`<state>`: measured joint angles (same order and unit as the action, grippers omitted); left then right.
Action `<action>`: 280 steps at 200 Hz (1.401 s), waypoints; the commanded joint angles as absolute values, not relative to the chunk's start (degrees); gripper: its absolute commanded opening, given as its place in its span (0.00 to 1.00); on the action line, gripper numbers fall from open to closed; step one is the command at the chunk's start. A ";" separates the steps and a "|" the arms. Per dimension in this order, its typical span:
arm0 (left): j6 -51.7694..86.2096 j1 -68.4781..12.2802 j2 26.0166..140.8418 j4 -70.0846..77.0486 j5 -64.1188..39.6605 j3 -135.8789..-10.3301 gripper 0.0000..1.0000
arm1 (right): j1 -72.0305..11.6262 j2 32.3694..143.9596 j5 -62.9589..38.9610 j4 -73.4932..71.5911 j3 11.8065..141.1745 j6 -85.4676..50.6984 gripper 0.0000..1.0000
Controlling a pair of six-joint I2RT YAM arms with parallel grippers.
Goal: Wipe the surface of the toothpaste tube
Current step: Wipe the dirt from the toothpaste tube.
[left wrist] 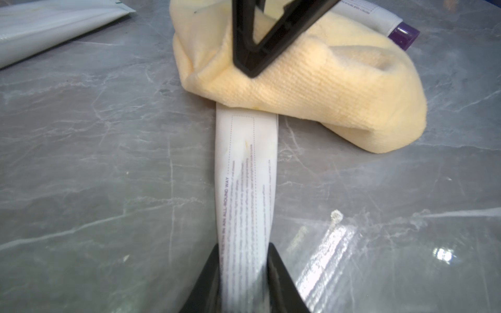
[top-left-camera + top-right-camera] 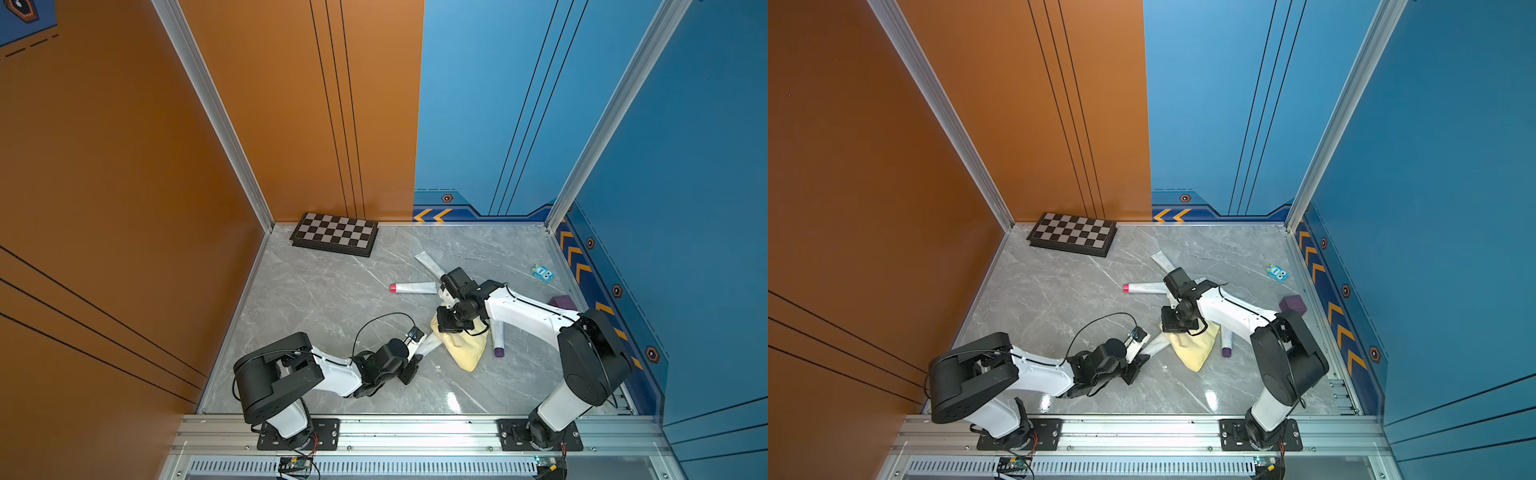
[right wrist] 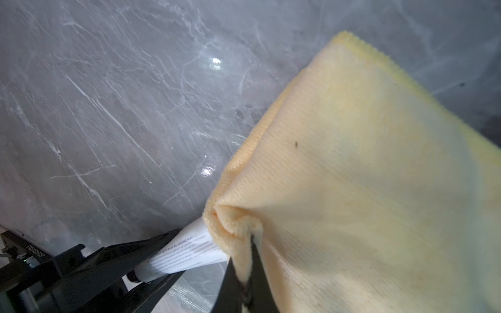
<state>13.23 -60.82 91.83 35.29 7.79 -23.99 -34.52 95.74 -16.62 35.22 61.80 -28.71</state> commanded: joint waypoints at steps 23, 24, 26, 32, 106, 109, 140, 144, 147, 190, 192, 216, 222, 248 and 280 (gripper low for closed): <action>11.48 -65.50 94.70 19.71 19.81 -24.02 0.13 | -35.94 96.42 -19.94 32.85 59.94 -29.57 0.00; 11.41 -65.58 94.77 19.61 20.01 -24.14 0.13 | -35.94 96.42 -19.99 32.82 59.85 -29.59 0.00; 11.36 -65.74 94.86 19.45 20.45 -24.27 0.13 | -35.97 96.33 -20.07 32.75 59.68 -29.59 0.00; 11.14 -66.34 95.28 18.86 21.78 -24.72 0.13 | -36.05 96.27 -20.12 32.62 59.31 -29.60 0.00; 9.94 -69.09 97.88 15.61 27.43 -27.67 0.10 | -38.15 99.62 -23.10 30.47 57.36 -28.92 0.00; 10.01 -69.11 97.80 15.60 27.37 -27.68 0.10 | -38.36 99.65 -23.99 30.04 57.14 -29.18 0.00; 10.11 -68.73 97.08 15.65 27.15 -27.22 0.10 | -41.59 99.81 -29.61 27.07 55.02 -31.53 0.00; 10.11 -68.65 97.02 15.67 27.01 -27.15 0.10 | -41.82 99.84 -29.20 27.07 54.90 -31.51 0.00; 10.11 -68.59 96.97 15.65 26.95 -27.11 0.10 | -41.83 99.83 -28.69 27.15 54.79 -31.47 0.00; 10.35 -68.56 94.83 15.74 26.10 -25.94 0.10 | -40.65 102.29 -12.12 32.94 57.88 -29.05 0.00; 10.41 -68.47 94.72 15.78 25.95 -25.86 0.10 | -40.62 102.37 -11.36 33.15 58.11 -28.95 0.00; 10.69 -68.12 94.39 15.82 23.82 -25.84 0.09 | -37.42 102.95 -5.42 35.17 59.39 -27.97 0.00; 10.72 -68.05 94.39 16.06 23.41 -25.75 0.09 | -37.08 103.09 -4.09 35.75 59.73 -27.69 0.00; 10.73 -67.52 93.96 17.10 21.20 -25.21 0.09 | -36.36 103.27 -2.01 36.63 60.85 -27.01 0.00; 11.42 -65.92 92.62 19.91 17.24 -23.33 0.09 | -36.98 103.61 -5.70 36.67 63.03 -26.87 0.00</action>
